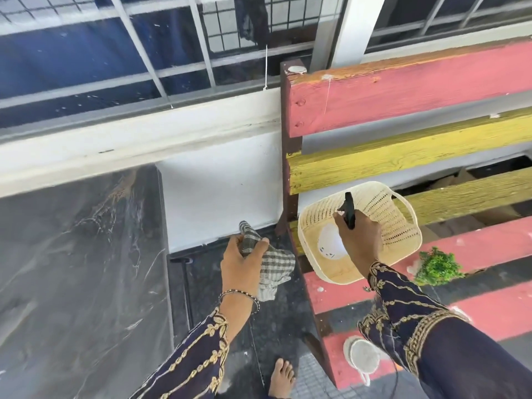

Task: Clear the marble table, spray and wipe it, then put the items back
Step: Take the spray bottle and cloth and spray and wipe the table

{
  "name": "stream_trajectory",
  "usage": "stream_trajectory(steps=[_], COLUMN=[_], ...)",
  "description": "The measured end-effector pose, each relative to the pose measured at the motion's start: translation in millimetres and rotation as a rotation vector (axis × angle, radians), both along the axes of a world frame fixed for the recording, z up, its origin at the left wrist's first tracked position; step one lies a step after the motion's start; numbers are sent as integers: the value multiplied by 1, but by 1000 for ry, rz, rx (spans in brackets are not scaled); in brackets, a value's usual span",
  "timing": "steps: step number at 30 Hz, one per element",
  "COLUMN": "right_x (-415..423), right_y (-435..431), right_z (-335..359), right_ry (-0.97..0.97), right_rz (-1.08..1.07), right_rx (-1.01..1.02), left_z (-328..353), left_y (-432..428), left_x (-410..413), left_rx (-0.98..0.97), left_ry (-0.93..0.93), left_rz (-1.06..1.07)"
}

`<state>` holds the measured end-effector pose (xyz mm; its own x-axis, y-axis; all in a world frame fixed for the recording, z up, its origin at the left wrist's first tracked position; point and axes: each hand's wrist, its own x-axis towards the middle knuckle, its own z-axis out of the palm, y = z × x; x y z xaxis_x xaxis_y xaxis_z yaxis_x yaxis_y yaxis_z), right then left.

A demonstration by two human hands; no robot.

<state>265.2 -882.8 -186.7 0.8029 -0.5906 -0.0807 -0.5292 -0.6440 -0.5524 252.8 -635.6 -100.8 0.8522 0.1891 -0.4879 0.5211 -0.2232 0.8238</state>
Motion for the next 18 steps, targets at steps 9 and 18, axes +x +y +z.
stream_trajectory(steps=[9,18], right_x=[-5,-21], right_y=[-4,15], right_z=[-3,59], right_ry=[79,20], right_rz=[67,154], right_rx=[40,-198], left_z=[-1,45], left_y=[1,27], left_x=[4,-13], left_rx=[-95,-170], left_ry=[72,80], left_rz=[-84,-27])
